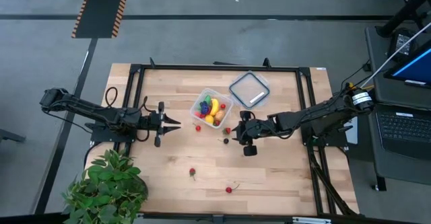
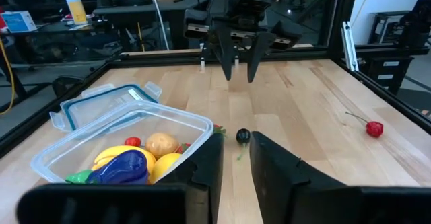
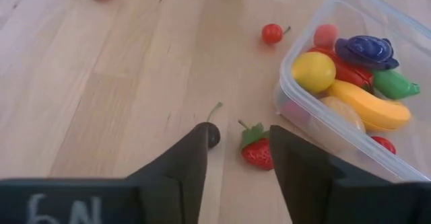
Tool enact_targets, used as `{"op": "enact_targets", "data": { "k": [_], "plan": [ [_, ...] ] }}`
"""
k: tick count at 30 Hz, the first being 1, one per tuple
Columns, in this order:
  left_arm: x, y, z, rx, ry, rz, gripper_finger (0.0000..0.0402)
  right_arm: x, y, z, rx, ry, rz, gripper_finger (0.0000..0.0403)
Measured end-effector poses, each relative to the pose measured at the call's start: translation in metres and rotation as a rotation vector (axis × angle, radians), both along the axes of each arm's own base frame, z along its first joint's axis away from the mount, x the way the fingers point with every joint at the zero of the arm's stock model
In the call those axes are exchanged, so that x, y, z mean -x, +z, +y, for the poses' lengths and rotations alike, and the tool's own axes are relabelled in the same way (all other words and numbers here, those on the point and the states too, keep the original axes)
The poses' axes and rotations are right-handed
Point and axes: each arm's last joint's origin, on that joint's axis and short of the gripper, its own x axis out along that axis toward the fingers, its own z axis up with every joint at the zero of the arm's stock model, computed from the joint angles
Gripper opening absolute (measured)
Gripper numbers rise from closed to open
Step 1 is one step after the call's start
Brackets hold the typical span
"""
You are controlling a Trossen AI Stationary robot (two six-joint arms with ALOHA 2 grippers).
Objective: Pick and placing Produce into tupperware
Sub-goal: Put the top red strawberry into the transparent container
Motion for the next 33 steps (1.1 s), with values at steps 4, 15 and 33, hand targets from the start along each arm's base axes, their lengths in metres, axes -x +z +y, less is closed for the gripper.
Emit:
{"op": "enact_targets", "data": {
  "k": [4, 15, 33],
  "plan": [
    [0.000, 0.000, 0.000, 0.000, 0.000, 0.001, 0.0058, 0.000, 0.000, 0.000, 0.022, 0.019, 0.001, 0.0186],
    [0.000, 0.000, 0.000, 0.000, 0.000, 0.001, 0.0036, -0.001, -0.004, -0.005, 0.046, 0.019, 0.025, 0.0206],
    [0.001, -0.002, 0.002, -0.017, 0.075, 0.026, 0.0014, -0.002, -0.012, -0.009, 0.064, 0.018, 0.076, 0.0206]
  ]
}}
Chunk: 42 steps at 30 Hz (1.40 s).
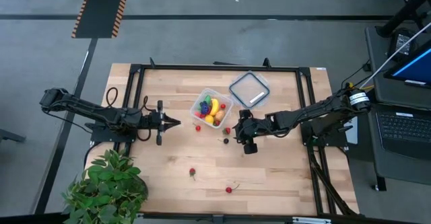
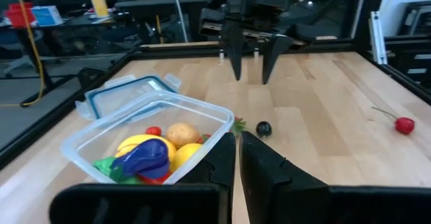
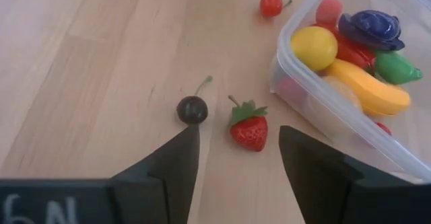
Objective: Pick and placing Produce into tupperware
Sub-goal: Put the top red strawberry into the transparent container
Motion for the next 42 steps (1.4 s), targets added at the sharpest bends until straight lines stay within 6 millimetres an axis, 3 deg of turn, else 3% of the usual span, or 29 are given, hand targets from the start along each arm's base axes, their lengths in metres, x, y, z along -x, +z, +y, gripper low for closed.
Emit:
{"op": "enact_targets", "data": {
  "k": [8, 22, 42],
  "plan": [
    [0.000, 0.000, 0.000, -0.001, 0.008, 0.000, 0.0030, 0.001, -0.009, -0.009, 0.013, -0.026, 0.070, 0.0206],
    [0.000, 0.000, 0.000, -0.001, 0.008, 0.000, 0.0061, -0.022, -0.055, -0.018, 0.081, 0.016, 0.110, 0.0206],
    [0.000, 0.000, 0.000, -0.001, 0.008, 0.000, 0.0081, -0.029, -0.054, -0.020, 0.066, 0.042, 0.044, 0.0206]
  ]
}}
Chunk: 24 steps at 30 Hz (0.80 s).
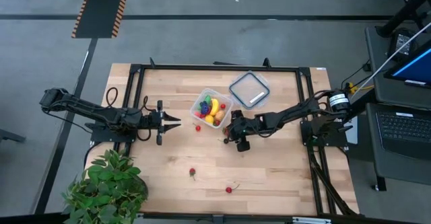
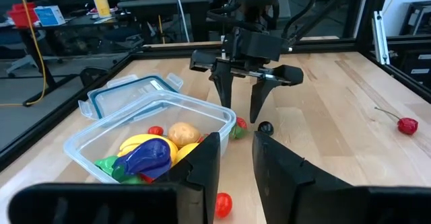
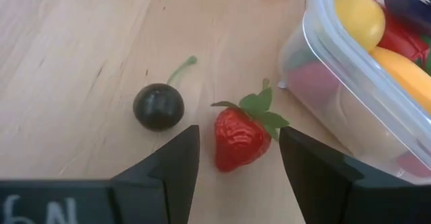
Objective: Pick and placing Produce into tupperware
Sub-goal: Put the top red strawberry into the transparent container
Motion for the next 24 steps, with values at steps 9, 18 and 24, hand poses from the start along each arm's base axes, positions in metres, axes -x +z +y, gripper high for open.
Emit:
{"op": "enact_targets", "data": {
  "k": [9, 18, 24],
  "plan": [
    [0.000, 0.000, 0.000, 0.000, 0.000, 0.001, 0.0064, -0.002, -0.014, 0.000, -0.013, -0.015, 0.028, 0.0206],
    [0.000, 0.000, 0.000, 0.000, 0.000, 0.001, 0.0050, -0.007, -0.017, 0.001, -0.017, -0.015, -0.010, 0.0206],
    [0.000, 0.000, 0.000, 0.000, 0.000, 0.002, 0.0045, -0.006, -0.017, 0.001, -0.017, -0.012, 0.003, 0.0162]
  ]
}}
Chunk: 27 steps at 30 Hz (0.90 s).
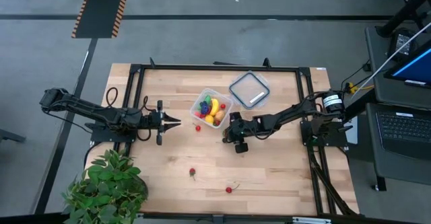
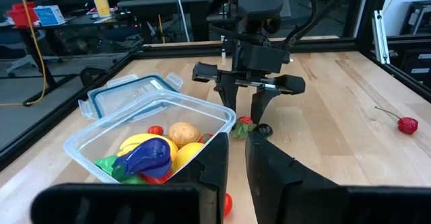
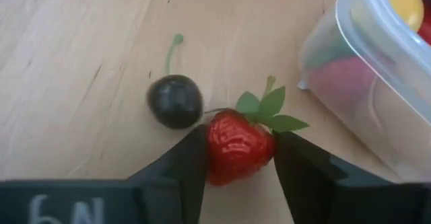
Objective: Pick and placing Produce into tupperware
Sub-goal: Put the top red strawberry into the transparent container
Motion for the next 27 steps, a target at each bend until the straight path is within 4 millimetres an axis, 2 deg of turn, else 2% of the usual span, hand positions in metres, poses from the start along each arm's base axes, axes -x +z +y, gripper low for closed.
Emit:
{"op": "enact_targets", "data": {
  "k": [3, 16, 20, 27],
  "plan": [
    [0.000, 0.000, 0.000, 0.000, 0.000, 0.000, 0.0043, 0.000, 0.000, 0.000, 0.002, -0.002, 0.000, 0.0132],
    [0.000, 0.000, 0.000, 0.000, 0.000, 0.000, 0.0059, 0.000, 0.005, -0.004, -0.093, -0.040, -0.021, 0.0132],
    [0.000, 0.000, 0.000, 0.000, 0.000, 0.000, 0.0066, -0.001, 0.023, -0.003, -0.158, -0.032, -0.059, 0.0132],
    [0.000, 0.000, 0.000, 0.000, 0.000, 0.000, 0.0078, 0.006, 0.072, 0.000, -0.194, 0.005, -0.154, 0.0132]
  ]
}}
